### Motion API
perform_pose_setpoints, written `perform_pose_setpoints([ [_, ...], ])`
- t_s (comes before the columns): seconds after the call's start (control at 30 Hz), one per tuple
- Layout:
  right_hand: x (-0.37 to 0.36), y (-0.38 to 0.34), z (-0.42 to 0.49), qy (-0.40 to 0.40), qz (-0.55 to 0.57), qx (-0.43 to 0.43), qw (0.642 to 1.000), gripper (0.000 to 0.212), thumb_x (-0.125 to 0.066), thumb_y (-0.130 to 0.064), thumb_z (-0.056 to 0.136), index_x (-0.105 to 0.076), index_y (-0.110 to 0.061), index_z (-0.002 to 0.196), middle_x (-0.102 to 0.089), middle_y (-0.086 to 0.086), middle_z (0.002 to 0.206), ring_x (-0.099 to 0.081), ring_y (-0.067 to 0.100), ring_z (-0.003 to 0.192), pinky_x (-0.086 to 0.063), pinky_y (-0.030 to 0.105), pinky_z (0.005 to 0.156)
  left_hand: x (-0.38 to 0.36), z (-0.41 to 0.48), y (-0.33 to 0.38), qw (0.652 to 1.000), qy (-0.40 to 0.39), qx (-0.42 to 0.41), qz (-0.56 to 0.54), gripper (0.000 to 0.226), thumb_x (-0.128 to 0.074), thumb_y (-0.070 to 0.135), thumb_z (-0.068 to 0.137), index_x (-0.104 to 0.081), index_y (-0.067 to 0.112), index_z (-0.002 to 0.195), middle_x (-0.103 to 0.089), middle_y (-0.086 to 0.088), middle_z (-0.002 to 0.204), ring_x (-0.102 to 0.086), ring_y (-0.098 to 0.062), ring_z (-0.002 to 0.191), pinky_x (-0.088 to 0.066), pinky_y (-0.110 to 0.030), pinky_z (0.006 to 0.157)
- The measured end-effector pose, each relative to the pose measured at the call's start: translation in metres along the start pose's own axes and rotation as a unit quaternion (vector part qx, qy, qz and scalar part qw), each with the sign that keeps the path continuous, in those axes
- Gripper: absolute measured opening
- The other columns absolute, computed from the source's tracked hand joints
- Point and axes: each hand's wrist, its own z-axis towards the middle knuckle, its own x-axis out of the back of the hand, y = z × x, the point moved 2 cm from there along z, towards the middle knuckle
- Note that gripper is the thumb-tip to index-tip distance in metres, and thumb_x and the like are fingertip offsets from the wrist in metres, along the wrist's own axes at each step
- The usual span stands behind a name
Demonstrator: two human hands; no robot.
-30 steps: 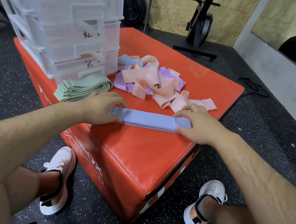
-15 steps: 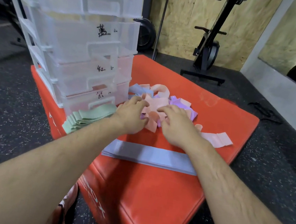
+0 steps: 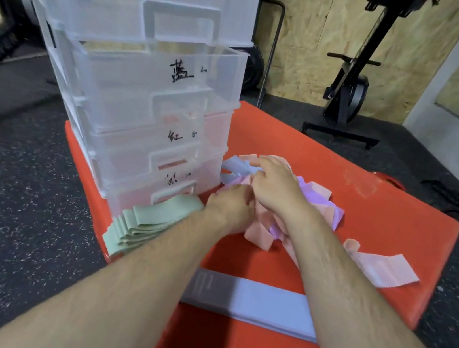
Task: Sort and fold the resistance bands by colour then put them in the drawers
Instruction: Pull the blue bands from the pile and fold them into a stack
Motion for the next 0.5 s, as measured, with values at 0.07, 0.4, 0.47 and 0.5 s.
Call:
perform_pose_setpoints([
  [0.07,-0.007,-0.004,0.022,-0.058,-0.028,0.002,0.998,0.045,-0.042,-0.016,0.096,-0.061,-0.026,0.135,-0.045,-0.006,0.154,-0.034,0.02,0.145,-0.028,0.038,0.118,-0.002,0.003,0.001,1.0,0.007,0.008,-0.018,0.036,-0.039,0.032,0.098,-0.056,0.026,0.129,-0.056,0.001,0.138,-0.048,-0.022,0.132,-0.041,-0.036,0.101],
  [0.4,-0.03,-0.009,0.066,-0.202,-0.21,0.035,0.956,0.035,-0.05,-0.023,0.099,-0.068,-0.007,0.124,-0.057,0.01,0.14,-0.043,0.031,0.135,-0.042,0.039,0.102,0.019,0.003,-0.014,0.997,0.048,0.04,-0.045,0.032,-0.039,0.024,0.094,-0.059,0.015,0.118,-0.06,-0.009,0.125,-0.057,-0.033,0.117,-0.045,-0.039,0.096],
  [0.47,-0.036,-0.003,0.074,-0.218,-0.22,0.024,0.951,0.04,-0.051,-0.034,0.091,-0.069,-0.02,0.124,-0.061,0.002,0.136,-0.048,0.027,0.132,-0.046,0.042,0.102,0.021,-0.007,-0.014,0.997,0.039,0.037,-0.052,0.039,-0.036,0.027,0.092,-0.057,0.015,0.122,-0.058,-0.008,0.129,-0.055,-0.031,0.12,-0.043,-0.041,0.1],
  [0.5,-0.042,0.003,0.081,-0.218,-0.205,0.004,0.954,0.043,-0.047,-0.038,0.085,-0.071,-0.027,0.119,-0.066,-0.001,0.126,-0.057,0.026,0.121,-0.05,0.04,0.094,0.022,-0.012,-0.014,0.997,0.032,0.035,-0.054,0.045,-0.033,0.029,0.088,-0.056,0.015,0.124,-0.057,-0.007,0.131,-0.054,-0.031,0.122,-0.042,-0.042,0.102],
])
